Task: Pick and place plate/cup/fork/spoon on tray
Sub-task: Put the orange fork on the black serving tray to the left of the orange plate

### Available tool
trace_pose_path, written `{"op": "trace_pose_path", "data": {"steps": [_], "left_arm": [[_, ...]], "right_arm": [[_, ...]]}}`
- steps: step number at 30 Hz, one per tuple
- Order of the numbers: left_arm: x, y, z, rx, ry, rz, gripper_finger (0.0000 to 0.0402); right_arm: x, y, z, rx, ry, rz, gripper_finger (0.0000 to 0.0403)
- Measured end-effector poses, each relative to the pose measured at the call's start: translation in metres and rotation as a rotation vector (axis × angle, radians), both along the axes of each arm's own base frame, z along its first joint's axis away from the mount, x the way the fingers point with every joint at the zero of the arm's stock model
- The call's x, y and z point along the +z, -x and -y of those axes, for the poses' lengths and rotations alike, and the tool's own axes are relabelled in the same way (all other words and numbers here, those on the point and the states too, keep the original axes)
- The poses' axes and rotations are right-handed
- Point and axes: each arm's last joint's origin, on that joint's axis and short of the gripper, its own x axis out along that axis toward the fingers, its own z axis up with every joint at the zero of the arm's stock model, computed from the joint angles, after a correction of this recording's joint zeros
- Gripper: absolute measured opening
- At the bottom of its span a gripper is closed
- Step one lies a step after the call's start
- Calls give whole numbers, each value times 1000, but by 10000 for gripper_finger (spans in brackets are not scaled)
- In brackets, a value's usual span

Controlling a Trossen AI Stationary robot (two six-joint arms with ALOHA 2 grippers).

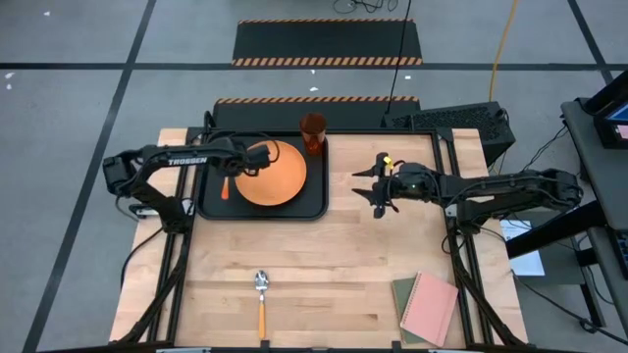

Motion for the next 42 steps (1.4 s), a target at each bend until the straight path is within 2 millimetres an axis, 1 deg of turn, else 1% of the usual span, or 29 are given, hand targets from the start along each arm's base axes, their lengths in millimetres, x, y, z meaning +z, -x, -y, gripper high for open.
{"op": "trace_pose_path", "data": {"steps": [6, 13, 17, 26, 29, 42], "left_arm": [[-23, 9, -2, 11, 32, 29, 26], [-37, 14, -7, 8, 38, 67, 26], [-40, 17, -9, 18, 50, 75, 26], [-50, 18, -16, 5, 66, 166, 26], [-53, 22, -17, 11, 81, 170, 26], [-54, 22, -18, 22, 77, 176, 26]], "right_arm": [[0, 0, 0, 1, 0, 4, 203], [0, 0, 0, 1, 0, 5, 203], [0, 0, 0, 1, 0, 5, 203], [0, 0, 0, 1, -1, 5, 203], [0, 0, 0, 1, -1, 5, 203], [0, 0, 0, 1, -1, 5, 203]]}}
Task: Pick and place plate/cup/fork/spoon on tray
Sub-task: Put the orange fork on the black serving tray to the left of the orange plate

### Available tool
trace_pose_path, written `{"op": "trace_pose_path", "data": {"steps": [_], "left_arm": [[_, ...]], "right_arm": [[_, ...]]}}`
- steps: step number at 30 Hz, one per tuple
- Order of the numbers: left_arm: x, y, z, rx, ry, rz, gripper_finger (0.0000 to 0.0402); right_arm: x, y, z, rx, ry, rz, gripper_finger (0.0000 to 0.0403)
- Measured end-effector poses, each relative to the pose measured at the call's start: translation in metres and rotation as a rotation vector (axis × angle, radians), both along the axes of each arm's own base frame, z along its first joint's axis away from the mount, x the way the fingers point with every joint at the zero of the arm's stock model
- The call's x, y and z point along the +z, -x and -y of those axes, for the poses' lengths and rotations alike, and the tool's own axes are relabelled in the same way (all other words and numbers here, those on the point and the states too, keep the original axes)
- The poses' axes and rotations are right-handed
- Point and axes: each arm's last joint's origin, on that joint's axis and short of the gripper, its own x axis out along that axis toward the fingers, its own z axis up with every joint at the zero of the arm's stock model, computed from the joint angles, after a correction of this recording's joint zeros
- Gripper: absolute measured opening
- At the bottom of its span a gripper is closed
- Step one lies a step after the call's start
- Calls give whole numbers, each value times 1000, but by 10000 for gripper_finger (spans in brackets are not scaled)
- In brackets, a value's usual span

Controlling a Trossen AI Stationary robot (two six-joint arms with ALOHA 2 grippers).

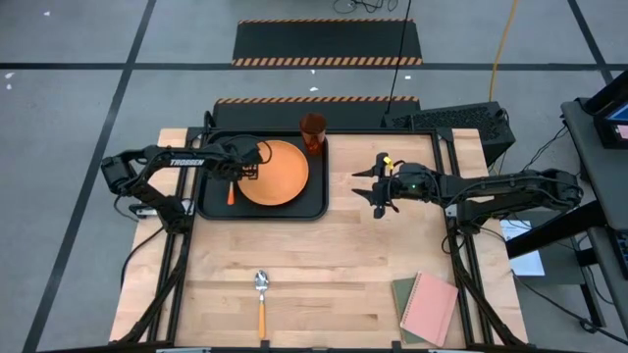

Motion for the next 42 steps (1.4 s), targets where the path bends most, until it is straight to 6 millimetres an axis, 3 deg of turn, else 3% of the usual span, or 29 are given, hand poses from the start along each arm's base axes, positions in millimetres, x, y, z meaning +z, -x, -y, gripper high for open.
{"op": "trace_pose_path", "data": {"steps": [31, 42], "left_arm": [[0, -3, -2, 21, -24, 43, 26], [-12, -6, -4, 22, -1, 2, 26]], "right_arm": [[0, 0, 0, 0, 0, 0, 203], [0, 0, 0, 0, 1, -1, 203]]}}
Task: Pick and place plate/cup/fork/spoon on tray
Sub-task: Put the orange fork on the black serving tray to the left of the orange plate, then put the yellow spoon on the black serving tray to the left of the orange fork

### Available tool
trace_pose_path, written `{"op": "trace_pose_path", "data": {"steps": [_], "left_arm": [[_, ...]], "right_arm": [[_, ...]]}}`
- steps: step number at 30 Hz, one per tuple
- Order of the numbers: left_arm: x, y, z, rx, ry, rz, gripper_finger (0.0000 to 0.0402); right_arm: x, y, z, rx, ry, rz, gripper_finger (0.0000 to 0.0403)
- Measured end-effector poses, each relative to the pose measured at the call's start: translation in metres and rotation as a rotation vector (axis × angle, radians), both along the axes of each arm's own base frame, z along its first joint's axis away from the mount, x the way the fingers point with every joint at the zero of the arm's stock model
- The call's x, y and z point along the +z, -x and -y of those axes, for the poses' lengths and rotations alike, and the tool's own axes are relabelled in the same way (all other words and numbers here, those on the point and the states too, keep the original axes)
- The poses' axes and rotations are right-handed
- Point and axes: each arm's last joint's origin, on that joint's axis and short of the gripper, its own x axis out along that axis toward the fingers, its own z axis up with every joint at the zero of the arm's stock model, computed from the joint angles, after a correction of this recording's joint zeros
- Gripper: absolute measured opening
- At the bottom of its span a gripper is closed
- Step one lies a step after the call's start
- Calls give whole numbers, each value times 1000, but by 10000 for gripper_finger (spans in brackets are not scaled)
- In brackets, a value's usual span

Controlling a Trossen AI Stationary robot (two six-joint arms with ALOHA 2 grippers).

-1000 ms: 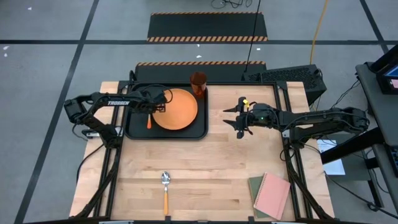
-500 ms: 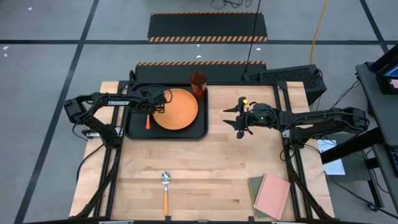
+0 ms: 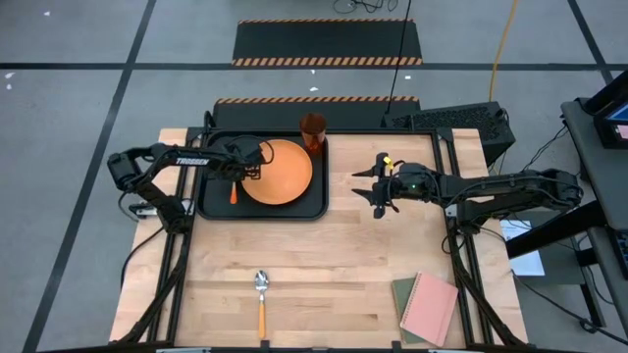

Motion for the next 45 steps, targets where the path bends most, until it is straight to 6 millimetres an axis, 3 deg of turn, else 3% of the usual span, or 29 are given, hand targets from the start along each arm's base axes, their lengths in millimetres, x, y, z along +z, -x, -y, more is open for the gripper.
{"op": "trace_pose_path", "data": {"steps": [5, 17, 29, 35, 45], "left_arm": [[0, 0, 0, 9, -6, 1, 33], [1, 1, 0, 25, -23, -3, 108], [36, 10, 9, 7, -80, 75, 111], [61, 2, 37, -121, -138, 188, 111], [82, -31, 124, -434, -176, 480, 111]], "right_arm": [[0, 0, 0, 0, 0, 0, 203], [0, 0, 0, 1, 2, 0, 203], [0, 0, 0, 1, 2, -1, 203], [0, 0, 0, 1, 2, -1, 203], [0, 0, 0, -2, -5, 0, 203]]}}
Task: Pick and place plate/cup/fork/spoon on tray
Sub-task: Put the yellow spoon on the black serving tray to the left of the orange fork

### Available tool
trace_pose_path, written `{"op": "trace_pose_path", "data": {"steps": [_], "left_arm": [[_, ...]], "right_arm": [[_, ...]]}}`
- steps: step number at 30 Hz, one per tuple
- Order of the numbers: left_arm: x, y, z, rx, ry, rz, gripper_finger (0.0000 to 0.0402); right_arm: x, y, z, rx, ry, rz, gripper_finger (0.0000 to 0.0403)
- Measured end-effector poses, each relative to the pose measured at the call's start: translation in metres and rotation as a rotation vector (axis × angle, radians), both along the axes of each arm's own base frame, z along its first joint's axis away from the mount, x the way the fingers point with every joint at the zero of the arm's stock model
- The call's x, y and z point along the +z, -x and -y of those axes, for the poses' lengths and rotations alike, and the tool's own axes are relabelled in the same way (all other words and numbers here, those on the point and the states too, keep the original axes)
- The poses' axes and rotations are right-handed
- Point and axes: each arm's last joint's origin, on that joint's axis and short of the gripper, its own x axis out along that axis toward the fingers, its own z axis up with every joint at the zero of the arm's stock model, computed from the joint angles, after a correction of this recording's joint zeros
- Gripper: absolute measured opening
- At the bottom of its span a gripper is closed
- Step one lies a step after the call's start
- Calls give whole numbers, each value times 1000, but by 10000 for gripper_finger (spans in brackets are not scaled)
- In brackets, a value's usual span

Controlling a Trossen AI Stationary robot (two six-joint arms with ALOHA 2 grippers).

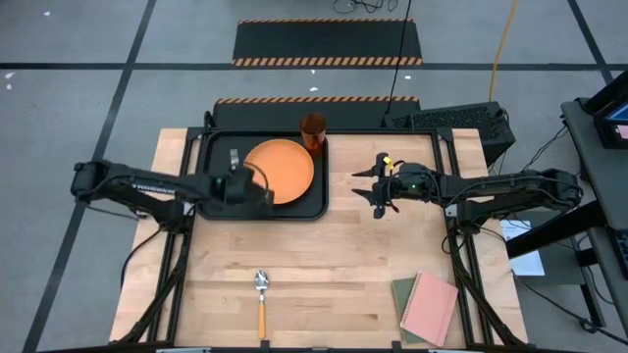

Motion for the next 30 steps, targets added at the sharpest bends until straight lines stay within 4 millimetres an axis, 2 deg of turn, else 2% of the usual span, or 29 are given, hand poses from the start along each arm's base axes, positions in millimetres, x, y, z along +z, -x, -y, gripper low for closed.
{"op": "trace_pose_path", "data": {"steps": [10, 14, 23, 30], "left_arm": [[1, -4, 76, -98, 162, 149, 111], [10, -15, 100, -147, 209, 162, 111], [40, -51, 150, -171, 242, 15, 110], [43, -75, 189, -126, 368, -104, 110]], "right_arm": [[-2, 1, 0, -14, -43, -7, 203], [-3, 1, -1, -22, -73, -12, 203], [-5, 2, -1, -43, -133, -22, 203], [-7, 2, -4, -33, -140, -36, 203]]}}
